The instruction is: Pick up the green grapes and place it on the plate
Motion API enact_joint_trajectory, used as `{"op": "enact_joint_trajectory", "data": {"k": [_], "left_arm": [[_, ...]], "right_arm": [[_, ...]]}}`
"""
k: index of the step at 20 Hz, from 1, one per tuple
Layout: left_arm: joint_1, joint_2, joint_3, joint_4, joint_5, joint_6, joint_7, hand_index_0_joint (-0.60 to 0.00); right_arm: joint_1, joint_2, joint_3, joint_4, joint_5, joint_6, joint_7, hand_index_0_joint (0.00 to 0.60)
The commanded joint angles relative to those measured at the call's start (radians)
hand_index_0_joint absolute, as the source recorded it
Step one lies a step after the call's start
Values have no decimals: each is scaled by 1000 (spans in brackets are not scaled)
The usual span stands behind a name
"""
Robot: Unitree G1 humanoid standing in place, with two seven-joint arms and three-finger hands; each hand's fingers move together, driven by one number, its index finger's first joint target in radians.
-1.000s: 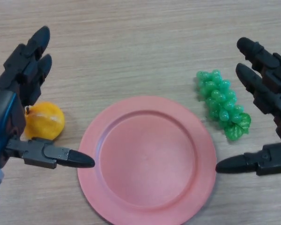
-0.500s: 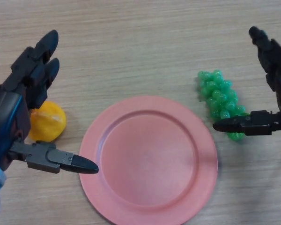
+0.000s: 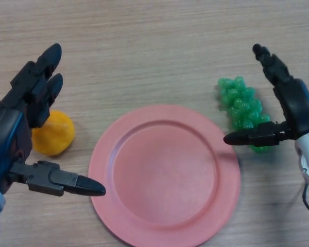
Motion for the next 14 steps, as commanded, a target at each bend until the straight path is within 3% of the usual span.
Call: {"op": "enact_joint_trajectory", "data": {"k": [1,3,4,5,6,8,11,14], "left_arm": [[-32,27,54,-52,-32,-134,42,0],[-32,27,56,-53,-34,-134,44,0],[-31,27,58,-52,-36,-136,45,0],[-30,27,61,-50,-40,-138,45,0],[-26,29,72,-45,-50,-142,43,0],[-39,40,84,-48,-57,-125,39,0],[-45,46,87,-51,-55,-119,38,0],[-46,48,75,-49,-41,-115,29,0]], "right_arm": [[-83,-30,-39,27,-16,-179,-72,0],[-99,-32,-38,66,-14,-202,-73,200],[-112,-36,-38,102,-14,-223,-70,350],[-125,-42,-37,142,-19,-242,-63,451],[-154,-63,-29,255,-61,-289,-40,596],[-163,-75,-44,307,-82,-323,-28,600],[-168,-73,-49,326,-48,-311,-22,600],[-158,-68,-70,276,25,-253,27,600]]}}
